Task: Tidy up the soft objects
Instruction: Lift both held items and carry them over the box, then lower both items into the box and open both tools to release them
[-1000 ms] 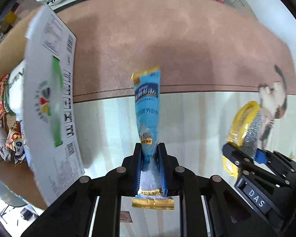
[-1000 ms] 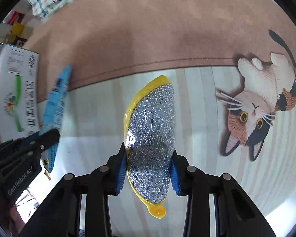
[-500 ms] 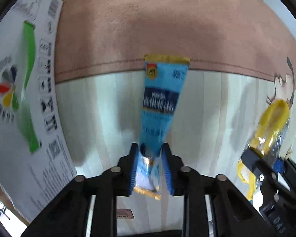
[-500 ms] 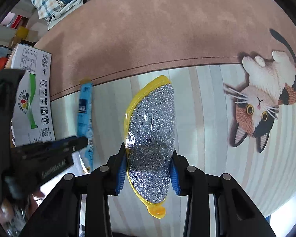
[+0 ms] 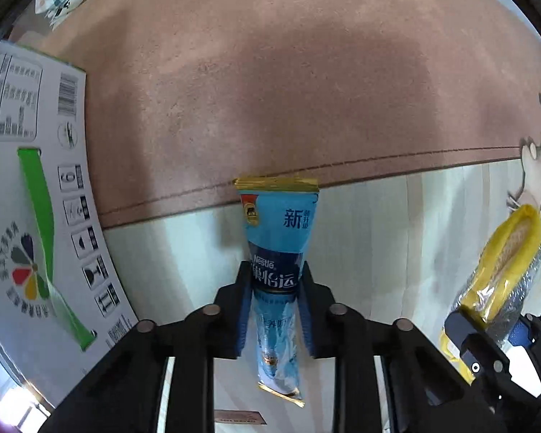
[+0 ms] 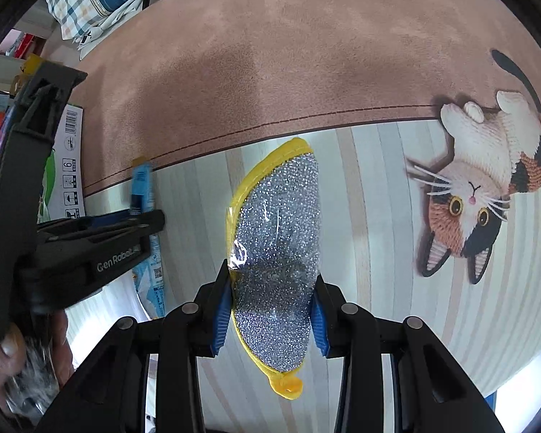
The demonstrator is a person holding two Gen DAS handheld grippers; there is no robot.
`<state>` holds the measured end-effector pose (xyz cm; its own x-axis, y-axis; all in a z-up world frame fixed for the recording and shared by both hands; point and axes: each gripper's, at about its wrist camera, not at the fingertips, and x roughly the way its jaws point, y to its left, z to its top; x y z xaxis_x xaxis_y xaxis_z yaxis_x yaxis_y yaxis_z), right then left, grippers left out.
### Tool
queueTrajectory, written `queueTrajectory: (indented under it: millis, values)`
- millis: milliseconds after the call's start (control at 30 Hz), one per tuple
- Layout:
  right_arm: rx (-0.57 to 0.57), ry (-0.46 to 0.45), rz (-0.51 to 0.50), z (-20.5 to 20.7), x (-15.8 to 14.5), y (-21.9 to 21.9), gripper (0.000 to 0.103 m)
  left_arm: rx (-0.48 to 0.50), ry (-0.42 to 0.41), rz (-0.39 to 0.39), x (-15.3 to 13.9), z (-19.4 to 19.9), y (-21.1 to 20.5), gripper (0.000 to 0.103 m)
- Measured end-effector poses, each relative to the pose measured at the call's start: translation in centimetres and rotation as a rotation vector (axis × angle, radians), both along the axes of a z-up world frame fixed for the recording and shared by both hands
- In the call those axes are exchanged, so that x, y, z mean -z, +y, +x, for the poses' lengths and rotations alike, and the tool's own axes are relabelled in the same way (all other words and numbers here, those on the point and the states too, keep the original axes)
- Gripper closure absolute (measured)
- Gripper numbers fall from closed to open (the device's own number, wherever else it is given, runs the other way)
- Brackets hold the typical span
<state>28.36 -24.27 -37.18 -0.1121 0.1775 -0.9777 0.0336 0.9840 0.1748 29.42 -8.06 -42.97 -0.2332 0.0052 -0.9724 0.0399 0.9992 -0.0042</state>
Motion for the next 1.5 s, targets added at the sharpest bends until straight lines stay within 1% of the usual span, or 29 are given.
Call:
queueTrajectory:
  millis: [67,167,367,433,500,567,600,667,733,767,800,833,933,1067,1133,1233,1300,1433,1500]
  values:
    - [0.0,-0.003,-0.002,0.1,-0.1,0.1,0.063,-0.015,-0.009,-0.017,-0.5,-0.2,-0.1,0.086]
    - [-0.002,-0.013,0.001,0.0,-0.6,0.1,0.063,-0.013,-0.039,-0.046,-2.4,-1.3,0.1,0.086]
    - [0.004,-0.031,0.047,-0.5,-2.7,0.3,0.063,-0.049,-0.119,-0.13,-9.0,-3.0,2.1,0.086]
    - [0.0,-0.046,0.056,-0.5,-3.9,0.7,0.063,-0.06,-0.157,-0.16,-11.7,-3.3,3.3,0.086]
    - [-0.007,-0.063,0.07,-0.5,-5.4,1.3,0.063,-0.075,-0.194,-0.174,-15.0,-2.2,4.8,0.086]
    - [-0.014,-0.083,0.083,-0.5,-6.9,2.0,0.064,-0.081,-0.221,-0.186,-17.4,-2.1,7.9,0.086]
    - [-0.022,-0.099,0.096,-0.5,-8.1,2.9,0.064,-0.098,-0.238,-0.19,-18.7,-2.3,9.0,0.086]
    - [-0.035,-0.125,0.123,-0.5,-10.2,4.5,0.064,-0.11,-0.267,-0.183,-20.6,-1.9,9.8,0.086]
    - [-0.054,-0.149,0.148,-0.7,-12.0,6.6,0.064,-0.132,-0.293,-0.17,-22.3,-2.3,11.9,0.086]
    - [-0.062,-0.16,0.157,-0.8,-12.9,7.6,0.064,-0.144,-0.298,-0.162,-22.0,-2.1,12.9,0.086]
    - [-0.076,-0.174,0.17,-1.1,-13.9,9.6,0.064,-0.161,-0.305,-0.156,-22.2,-2.1,14.2,0.086]
    - [-0.084,-0.18,0.176,-1.2,-14.3,10.7,0.063,-0.172,-0.306,-0.153,-21.9,-2.0,15.3,0.086]
    - [-0.121,-0.193,0.201,-1.9,-15.7,16.0,0.063,-0.216,-0.297,-0.153,-21.6,-1.7,20.1,0.086]
    - [-0.167,-0.191,0.197,-2.6,-15.7,21.9,0.063,-0.245,-0.277,-0.121,-20.7,-1.6,25.3,0.086]
    - [-0.178,-0.196,0.169,-2.8,-15.3,24.3,0.063,-0.263,-0.254,-0.123,-19.7,-1.3,27.5,0.086]
    - [-0.164,-0.179,0.141,-2.5,-14.2,26.8,0.063,-0.278,-0.232,-0.129,-18.2,-0.8,29.3,0.086]
    - [-0.145,-0.167,0.122,-2.2,-13.4,27.8,0.064,-0.292,-0.208,-0.163,-17.1,-0.5,30.0,0.086]
    - [-0.088,-0.134,0.108,-1.8,-12.0,28.8,0.063,-0.299,-0.163,-0.227,-14.6,0.8,29.8,0.086]
    - [-0.061,-0.124,0.102,-1.1,-11.1,28.6,0.063,-0.297,-0.138,-0.242,-13.4,1.3,29.5,0.086]
